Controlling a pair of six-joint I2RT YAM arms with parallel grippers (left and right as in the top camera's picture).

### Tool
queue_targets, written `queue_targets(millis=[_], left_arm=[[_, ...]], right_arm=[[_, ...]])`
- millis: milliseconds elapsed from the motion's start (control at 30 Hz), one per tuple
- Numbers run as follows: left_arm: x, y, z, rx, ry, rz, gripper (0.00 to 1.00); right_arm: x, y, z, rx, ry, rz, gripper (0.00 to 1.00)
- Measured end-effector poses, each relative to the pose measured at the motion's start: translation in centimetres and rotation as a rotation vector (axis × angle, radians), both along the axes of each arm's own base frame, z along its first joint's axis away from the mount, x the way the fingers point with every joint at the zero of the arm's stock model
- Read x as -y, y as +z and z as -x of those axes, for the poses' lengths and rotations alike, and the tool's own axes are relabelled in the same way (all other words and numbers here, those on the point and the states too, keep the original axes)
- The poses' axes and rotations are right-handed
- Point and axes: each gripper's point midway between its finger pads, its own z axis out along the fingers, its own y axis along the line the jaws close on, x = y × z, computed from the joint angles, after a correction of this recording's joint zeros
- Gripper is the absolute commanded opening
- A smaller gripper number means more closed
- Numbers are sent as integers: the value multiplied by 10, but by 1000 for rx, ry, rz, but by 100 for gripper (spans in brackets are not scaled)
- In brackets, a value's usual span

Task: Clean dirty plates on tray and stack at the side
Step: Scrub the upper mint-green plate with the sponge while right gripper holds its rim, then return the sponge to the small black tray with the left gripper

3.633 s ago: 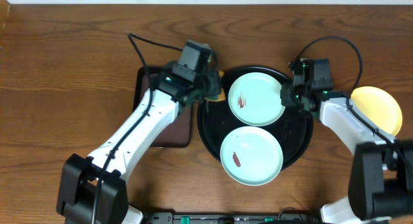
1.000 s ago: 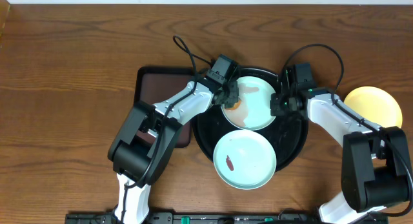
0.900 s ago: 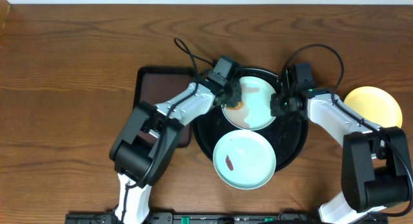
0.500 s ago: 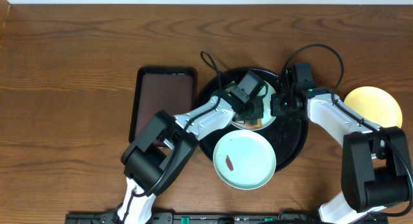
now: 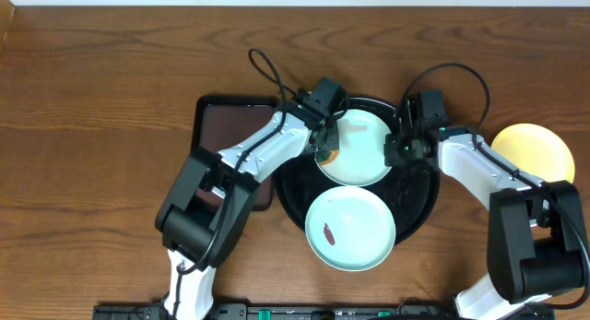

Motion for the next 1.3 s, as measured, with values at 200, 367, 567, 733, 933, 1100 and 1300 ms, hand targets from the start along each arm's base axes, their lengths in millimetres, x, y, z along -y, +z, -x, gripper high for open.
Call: queue_targets(millis=[200,367,567,733,933,1100,1300], left_arm=[[-30,26,-16,31,13,-170,7],[-57,51,-21,44,46,-251,7],[-88,128,17,59,61,-253,7],[-134,148,30,35,143,-278,7],[-178,56,46,-96,207,-321,8],[-193,35,46,-133,204,-236,57],[-198,51,62,-189,199,-126,79]], right_arm=[[0,-1,2,-6,1,5,1],[0,-1,2,-7,0,9,1],[1,-1,2,-7,0,10,1],[1,-1,2,-6,0,11,1],[1,-1,2,-2,15,17,1],[1,-1,1,1,21,22,17],[5,0,-2,22,31,48,1]])
